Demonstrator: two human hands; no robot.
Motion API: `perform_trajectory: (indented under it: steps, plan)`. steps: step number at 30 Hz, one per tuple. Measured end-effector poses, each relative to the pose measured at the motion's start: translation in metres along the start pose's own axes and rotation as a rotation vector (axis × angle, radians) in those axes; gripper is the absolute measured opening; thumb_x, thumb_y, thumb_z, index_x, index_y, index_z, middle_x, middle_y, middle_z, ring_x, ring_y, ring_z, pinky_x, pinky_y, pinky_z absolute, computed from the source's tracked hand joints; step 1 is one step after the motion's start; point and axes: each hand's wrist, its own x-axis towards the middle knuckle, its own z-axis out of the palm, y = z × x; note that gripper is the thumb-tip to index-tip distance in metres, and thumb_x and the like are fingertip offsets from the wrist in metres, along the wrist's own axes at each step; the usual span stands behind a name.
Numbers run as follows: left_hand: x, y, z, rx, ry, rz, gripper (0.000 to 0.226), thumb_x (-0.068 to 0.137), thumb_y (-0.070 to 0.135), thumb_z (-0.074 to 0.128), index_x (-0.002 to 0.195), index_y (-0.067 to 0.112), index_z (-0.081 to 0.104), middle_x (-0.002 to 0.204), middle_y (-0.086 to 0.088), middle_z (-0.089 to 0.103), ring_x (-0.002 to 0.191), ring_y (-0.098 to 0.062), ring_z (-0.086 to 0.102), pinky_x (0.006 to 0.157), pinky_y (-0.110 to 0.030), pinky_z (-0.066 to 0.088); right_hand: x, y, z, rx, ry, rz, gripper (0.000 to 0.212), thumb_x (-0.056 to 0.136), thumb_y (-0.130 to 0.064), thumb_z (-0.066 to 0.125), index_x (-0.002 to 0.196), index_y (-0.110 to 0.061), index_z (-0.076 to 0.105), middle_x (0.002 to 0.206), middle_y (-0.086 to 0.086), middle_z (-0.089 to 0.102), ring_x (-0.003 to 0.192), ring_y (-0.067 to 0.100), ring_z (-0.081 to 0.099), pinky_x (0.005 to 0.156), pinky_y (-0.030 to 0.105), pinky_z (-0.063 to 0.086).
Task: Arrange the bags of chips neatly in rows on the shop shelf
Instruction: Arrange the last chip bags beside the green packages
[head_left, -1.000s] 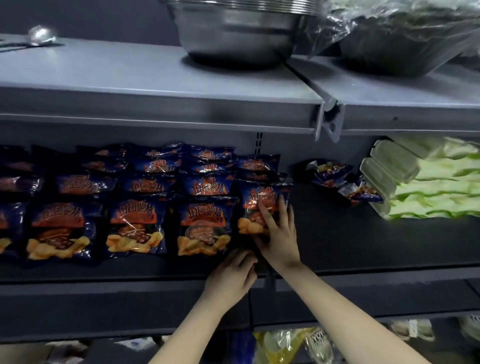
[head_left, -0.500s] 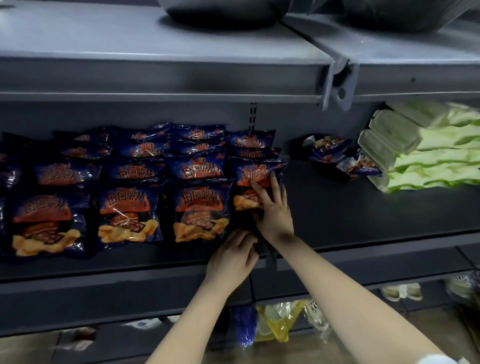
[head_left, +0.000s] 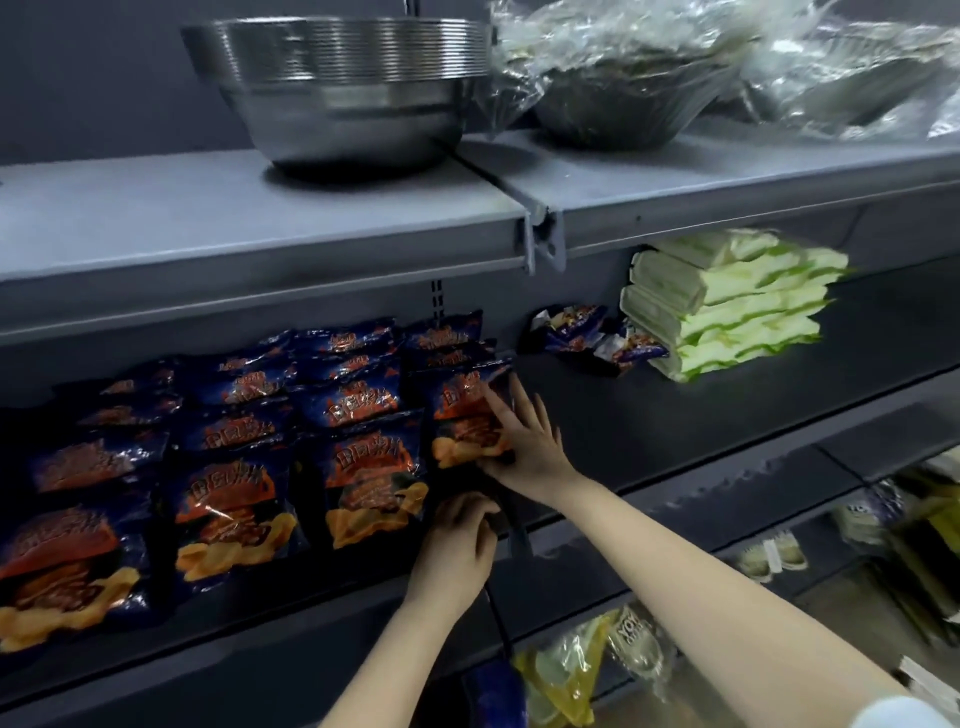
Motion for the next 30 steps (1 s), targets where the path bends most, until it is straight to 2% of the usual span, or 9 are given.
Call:
perform_trajectory:
  steps: [6,11,13,15,17,20,23,26,30]
  plan:
    - [0.014,0.025,0.002,-0.103,0.01,0.14,0.024,0.086,0.007,0.055,0.107,0.015,0.063,0.115,0.0,0.059,0.107,-0.016,0.052,0.091,-0.029,0.043,-0.033,0.03,-0.009,0.097,0.239,0.167,0.082,0.087,-0.027,0.057,0.142,-0.054,0.002,0.156,-0.012,-0.017,0.145,0.03,-0.011,0.113,0.06,0.011]
    - [0.041,0.053,0.021,-0.179,0.027,0.211,0.022,0.085,0.008,0.05,0.103,0.014,0.063,0.11,0.003,0.059,0.104,-0.011,0.052,0.09,-0.022,0.039,-0.038,0.073,-0.02,0.093,0.378,0.209,0.076,0.087,-0.016,0.053,0.146,-0.043,0.013,0.159,0.002,-0.006,0.145,0.033,-0.005,0.115,0.054,0.012]
    - [0.055,0.061,0.03,-0.173,0.024,0.236,0.025,0.085,0.015,0.045,0.103,0.015,0.062,0.11,0.004,0.059,0.104,-0.009,0.052,0.09,-0.019,0.039,-0.027,0.092,-0.032,0.125,0.403,0.215,0.077,0.085,-0.011,0.052,0.148,-0.039,0.015,0.159,0.003,-0.004,0.146,0.03,-0.005,0.116,0.051,0.014]
    - [0.076,0.066,0.039,-0.164,0.04,0.243,0.022,0.085,0.013,0.05,0.104,0.015,0.062,0.112,0.003,0.059,0.106,-0.01,0.054,0.091,-0.017,0.04,-0.012,0.111,-0.047,0.154,0.43,0.223,0.078,0.083,-0.007,0.052,0.149,-0.032,0.018,0.159,0.002,-0.001,0.146,0.028,-0.002,0.116,0.047,0.019]
    - [0.102,0.074,0.048,-0.161,0.058,0.18,0.024,0.084,0.006,0.058,0.106,0.016,0.061,0.113,0.002,0.06,0.106,-0.013,0.056,0.089,-0.015,0.038,0.006,0.128,-0.062,0.147,0.44,0.216,0.074,0.082,-0.007,0.054,0.148,-0.021,0.022,0.159,0.004,0.005,0.146,0.025,0.0,0.115,0.044,0.021]
    - [0.139,0.091,0.064,-0.232,0.059,-0.048,0.028,0.087,0.011,0.059,0.114,0.019,0.058,0.115,0.0,0.06,0.105,-0.015,0.058,0.08,-0.018,0.041,0.028,0.149,-0.087,0.117,0.403,0.196,0.06,0.086,-0.013,0.056,0.142,-0.009,0.034,0.157,0.006,0.011,0.146,0.02,0.002,0.115,0.038,0.023]
    - [0.174,0.107,0.085,-0.315,0.096,-0.182,0.034,0.088,0.014,0.06,0.121,0.018,0.053,0.111,-0.004,0.063,0.102,-0.018,0.061,0.077,-0.023,0.045,0.039,0.166,-0.113,0.038,0.319,0.105,0.047,0.091,-0.011,0.052,0.137,-0.004,0.042,0.155,0.009,0.016,0.146,0.024,0.004,0.115,0.028,0.018]
    - [0.199,0.123,0.104,-0.41,0.125,-0.276,0.048,0.09,0.02,0.059,0.135,0.022,0.042,0.113,-0.009,0.062,0.103,-0.022,0.061,0.081,-0.031,0.05,0.043,0.183,-0.135,0.061,0.284,0.038,0.054,0.092,-0.011,0.051,0.143,-0.006,0.034,0.157,0.007,0.01,0.147,0.023,0.002,0.113,0.022,0.016]
    - [0.234,0.128,0.129,-0.308,0.063,-0.365,0.055,0.09,0.033,0.057,0.14,0.028,0.036,0.119,-0.011,0.062,0.106,-0.028,0.061,0.083,-0.038,0.051,0.046,0.207,-0.155,0.078,0.193,-0.027,0.057,0.091,-0.014,0.055,0.143,-0.013,0.034,0.157,0.003,0.006,0.145,0.014,0.009,0.109,0.015,0.018]
